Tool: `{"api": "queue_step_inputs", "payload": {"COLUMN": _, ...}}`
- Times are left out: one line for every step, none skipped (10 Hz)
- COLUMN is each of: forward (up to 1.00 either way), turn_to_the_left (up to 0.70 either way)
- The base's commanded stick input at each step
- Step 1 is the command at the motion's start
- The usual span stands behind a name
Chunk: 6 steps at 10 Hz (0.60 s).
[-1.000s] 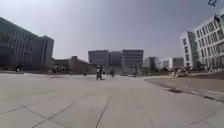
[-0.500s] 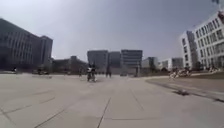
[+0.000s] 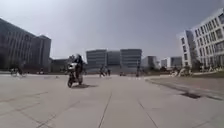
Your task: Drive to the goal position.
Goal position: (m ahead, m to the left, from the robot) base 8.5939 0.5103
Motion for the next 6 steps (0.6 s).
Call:
{"api": "queue_step_inputs", "payload": {"forward": 0.85, "turn_to_the_left": 0.0}}
{"api": "queue_step_inputs", "payload": {"forward": 0.85, "turn_to_the_left": 0.0}}
{"api": "queue_step_inputs", "payload": {"forward": 0.85, "turn_to_the_left": 0.0}}
{"api": "queue_step_inputs", "payload": {"forward": 0.85, "turn_to_the_left": 0.0}}
{"api": "queue_step_inputs", "payload": {"forward": 0.85, "turn_to_the_left": 0.0}}
{"api": "queue_step_inputs", "payload": {"forward": 0.85, "turn_to_the_left": 0.0}}
